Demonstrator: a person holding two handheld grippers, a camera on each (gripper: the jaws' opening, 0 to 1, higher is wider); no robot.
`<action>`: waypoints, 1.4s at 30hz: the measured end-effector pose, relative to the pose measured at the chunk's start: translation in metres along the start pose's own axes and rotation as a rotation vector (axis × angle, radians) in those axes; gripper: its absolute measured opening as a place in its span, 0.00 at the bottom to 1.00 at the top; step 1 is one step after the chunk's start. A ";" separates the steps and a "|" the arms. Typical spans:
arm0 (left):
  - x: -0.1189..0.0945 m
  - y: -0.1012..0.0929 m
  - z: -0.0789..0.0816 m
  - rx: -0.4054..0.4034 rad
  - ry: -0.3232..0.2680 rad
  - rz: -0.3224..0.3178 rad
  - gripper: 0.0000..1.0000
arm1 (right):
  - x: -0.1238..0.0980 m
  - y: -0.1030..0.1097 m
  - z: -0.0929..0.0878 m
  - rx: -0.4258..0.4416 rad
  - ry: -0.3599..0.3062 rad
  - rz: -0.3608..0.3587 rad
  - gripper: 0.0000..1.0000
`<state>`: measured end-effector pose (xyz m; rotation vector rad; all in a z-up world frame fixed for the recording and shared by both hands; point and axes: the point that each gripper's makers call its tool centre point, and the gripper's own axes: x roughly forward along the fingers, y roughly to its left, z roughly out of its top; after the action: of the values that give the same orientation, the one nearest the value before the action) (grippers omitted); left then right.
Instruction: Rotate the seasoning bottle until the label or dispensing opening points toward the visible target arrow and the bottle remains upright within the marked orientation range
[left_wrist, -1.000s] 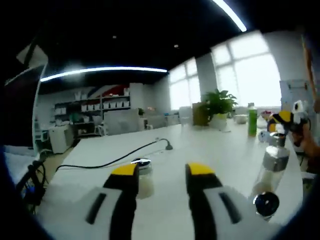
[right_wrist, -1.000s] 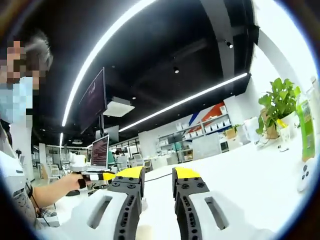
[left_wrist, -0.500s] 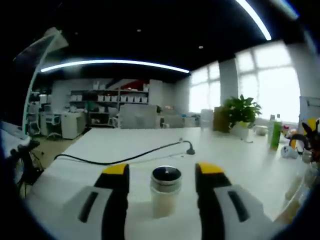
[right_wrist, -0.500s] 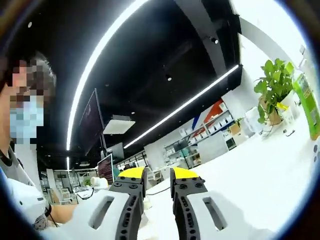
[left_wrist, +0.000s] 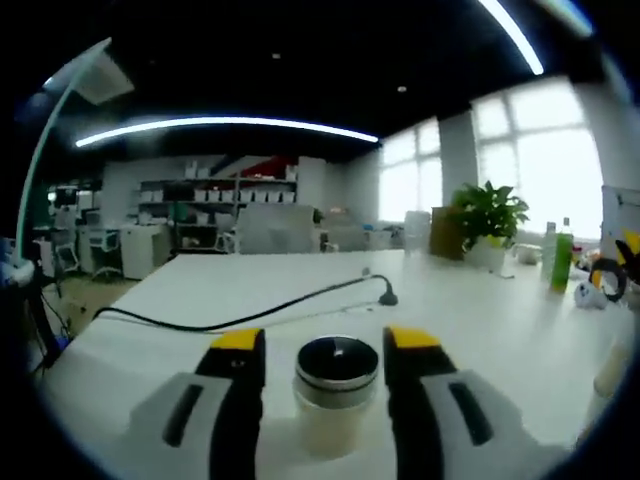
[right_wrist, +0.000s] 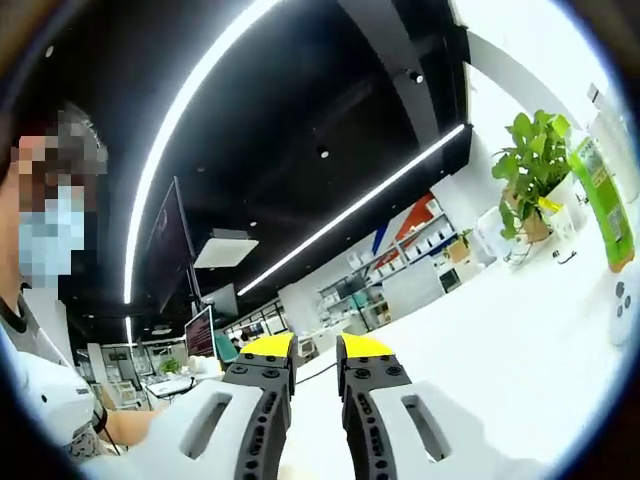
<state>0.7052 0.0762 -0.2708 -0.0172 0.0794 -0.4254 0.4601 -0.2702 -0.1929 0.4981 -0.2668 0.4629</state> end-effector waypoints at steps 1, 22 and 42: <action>0.002 -0.001 -0.001 0.004 0.007 -0.001 0.45 | 0.000 -0.001 0.000 -0.001 0.000 -0.001 0.14; 0.006 0.005 -0.001 0.070 0.004 -0.017 0.36 | -0.028 0.001 0.013 0.077 -0.072 -0.026 0.14; -0.112 0.002 0.027 0.018 -0.066 -0.053 0.36 | -0.027 0.059 0.013 0.130 -0.081 0.159 0.14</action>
<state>0.6060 0.1243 -0.2357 -0.0157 0.0102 -0.4783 0.4065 -0.2403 -0.1676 0.6261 -0.3570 0.6185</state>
